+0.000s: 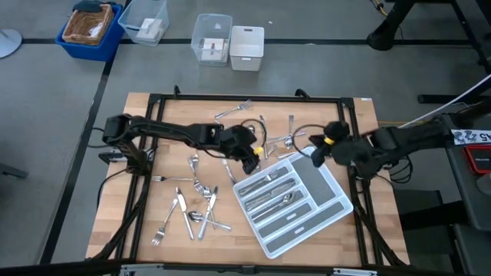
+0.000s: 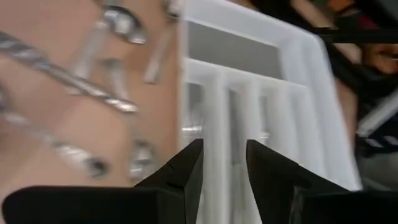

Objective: Sort silverware
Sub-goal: Put the silver spoon into the silverware tray

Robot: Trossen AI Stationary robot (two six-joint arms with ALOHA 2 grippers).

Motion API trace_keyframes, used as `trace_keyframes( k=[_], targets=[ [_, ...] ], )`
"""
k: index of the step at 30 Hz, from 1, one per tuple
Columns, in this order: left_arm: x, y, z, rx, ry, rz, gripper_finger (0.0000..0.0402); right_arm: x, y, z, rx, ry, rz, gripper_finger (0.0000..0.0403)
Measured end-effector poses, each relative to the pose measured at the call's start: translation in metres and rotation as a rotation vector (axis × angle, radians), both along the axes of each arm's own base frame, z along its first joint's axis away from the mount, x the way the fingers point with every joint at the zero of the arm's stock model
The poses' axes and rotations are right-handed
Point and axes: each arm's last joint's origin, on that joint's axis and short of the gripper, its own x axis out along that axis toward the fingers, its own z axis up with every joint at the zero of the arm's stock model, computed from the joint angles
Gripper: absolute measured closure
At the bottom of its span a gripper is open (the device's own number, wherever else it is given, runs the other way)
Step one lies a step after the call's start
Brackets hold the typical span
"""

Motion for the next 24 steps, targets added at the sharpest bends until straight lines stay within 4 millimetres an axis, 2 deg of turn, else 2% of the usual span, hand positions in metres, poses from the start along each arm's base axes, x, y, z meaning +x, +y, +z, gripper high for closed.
trace_keyframes(
  k=[6,9,13,18,24],
  targets=[
    [-0.012,0.028,0.004,0.053,0.057,0.038,0.0290,0.007,-0.035,-0.006,0.015,0.174,0.084,0.0356],
    [-0.015,0.041,0.003,0.073,0.073,0.052,0.0290,0.014,-0.054,-0.012,0.018,0.253,0.111,0.0336],
    [-0.019,0.058,0.003,0.072,0.086,0.096,0.0290,0.026,-0.085,-0.024,0.093,0.314,0.063,0.0297],
    [-0.023,0.074,0.003,0.076,0.089,0.136,0.0290,0.043,-0.126,-0.050,0.294,0.327,-0.067,0.0274],
    [-0.025,0.083,0.003,0.087,0.092,0.150,0.0290,0.062,-0.167,-0.095,0.527,0.375,-0.225,0.0272]
  ],
)
